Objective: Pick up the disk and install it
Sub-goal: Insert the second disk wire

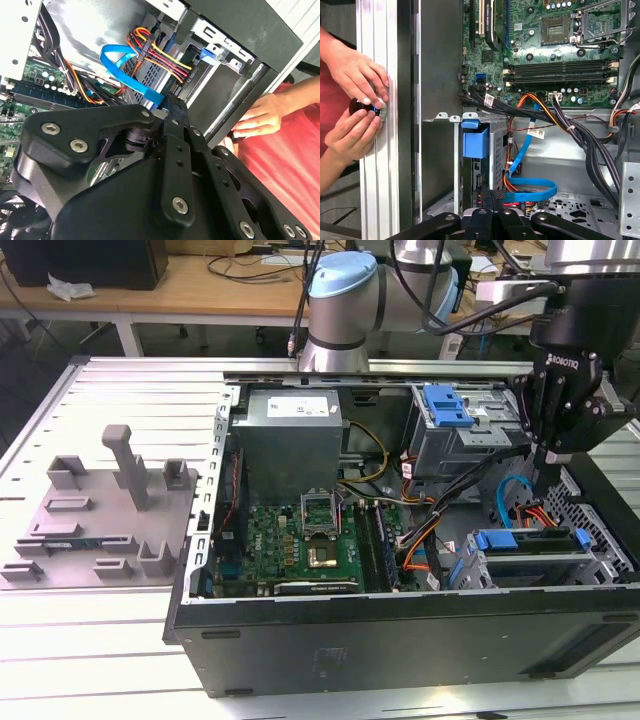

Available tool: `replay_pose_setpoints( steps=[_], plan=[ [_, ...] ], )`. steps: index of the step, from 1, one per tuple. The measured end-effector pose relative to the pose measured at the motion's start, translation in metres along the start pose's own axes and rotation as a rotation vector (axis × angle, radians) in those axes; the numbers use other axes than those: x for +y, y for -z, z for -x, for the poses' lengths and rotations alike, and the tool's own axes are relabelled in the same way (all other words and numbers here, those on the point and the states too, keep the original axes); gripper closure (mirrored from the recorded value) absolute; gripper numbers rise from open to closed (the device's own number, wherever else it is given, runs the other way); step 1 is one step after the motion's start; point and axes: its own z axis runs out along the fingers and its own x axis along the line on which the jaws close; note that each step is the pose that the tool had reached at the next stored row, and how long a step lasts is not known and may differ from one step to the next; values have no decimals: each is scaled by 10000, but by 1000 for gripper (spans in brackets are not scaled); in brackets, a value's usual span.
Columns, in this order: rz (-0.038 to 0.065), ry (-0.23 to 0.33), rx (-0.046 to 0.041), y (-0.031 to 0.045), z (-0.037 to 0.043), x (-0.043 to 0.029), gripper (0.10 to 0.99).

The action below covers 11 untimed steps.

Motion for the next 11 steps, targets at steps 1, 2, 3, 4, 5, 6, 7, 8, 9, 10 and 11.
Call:
replay_pose_setpoints(
  steps=[1, 2, 3, 4, 5, 6, 7, 8, 9, 10, 11],
  plan=[
    [0, 0, 0, -1, 0, 0, 980],
    [0, 0, 1, -3, 1, 0, 980],
    [0, -1, -1, -6, 2, 0, 980],
    [0, 0, -1, -8, 3, 0, 980],
    [0, 0, -1, -9, 4, 0, 980],
    [1, 0, 0, -9, 4, 0, 980],
    [0, 0, 0, -10, 4, 0, 980],
    [0, 0, 1, -10, 4, 0, 980],
    [0, 0, 1, -10, 4, 0, 973],
    [1, 0, 1, -10, 4, 0, 843],
    [0, 0, 1, -10, 4, 0, 843]
  ],
)
